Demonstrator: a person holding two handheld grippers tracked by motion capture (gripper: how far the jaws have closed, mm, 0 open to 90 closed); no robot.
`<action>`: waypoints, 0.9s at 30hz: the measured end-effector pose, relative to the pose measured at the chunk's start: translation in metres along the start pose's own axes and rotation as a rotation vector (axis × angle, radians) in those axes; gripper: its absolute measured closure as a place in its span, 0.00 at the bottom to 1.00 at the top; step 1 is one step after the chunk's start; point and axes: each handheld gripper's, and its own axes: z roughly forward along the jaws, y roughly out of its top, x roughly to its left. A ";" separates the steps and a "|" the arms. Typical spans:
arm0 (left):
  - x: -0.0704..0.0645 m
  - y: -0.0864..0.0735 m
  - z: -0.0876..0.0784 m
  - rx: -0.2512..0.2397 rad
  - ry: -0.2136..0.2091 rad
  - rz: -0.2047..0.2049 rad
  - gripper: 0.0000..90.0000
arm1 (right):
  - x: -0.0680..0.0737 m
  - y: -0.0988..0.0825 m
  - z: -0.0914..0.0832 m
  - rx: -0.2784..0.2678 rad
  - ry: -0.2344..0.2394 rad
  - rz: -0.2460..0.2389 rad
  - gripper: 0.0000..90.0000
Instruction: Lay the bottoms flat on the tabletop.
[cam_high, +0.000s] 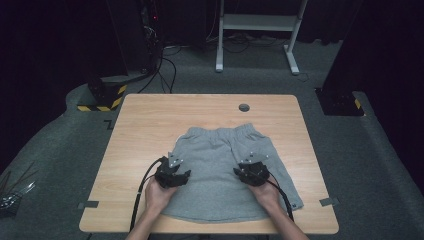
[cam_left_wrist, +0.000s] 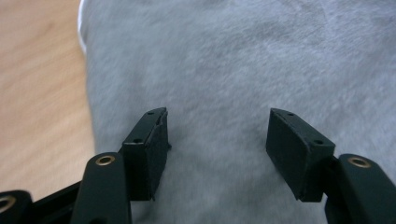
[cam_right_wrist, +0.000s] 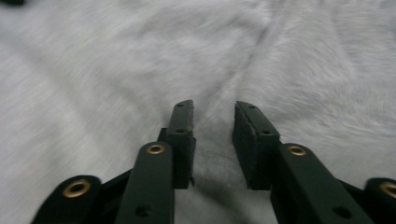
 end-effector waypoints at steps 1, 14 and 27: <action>-0.001 -0.004 -0.004 -0.002 -0.001 0.007 0.43 | 0.003 -0.001 -0.003 0.005 0.009 -0.019 0.73; -0.018 0.021 0.018 -0.012 -0.019 0.034 0.42 | -0.046 0.019 0.021 0.013 -0.082 0.119 0.69; -0.019 0.026 0.025 -0.010 -0.015 0.047 0.41 | -0.038 0.016 0.008 -0.012 -0.044 0.120 0.56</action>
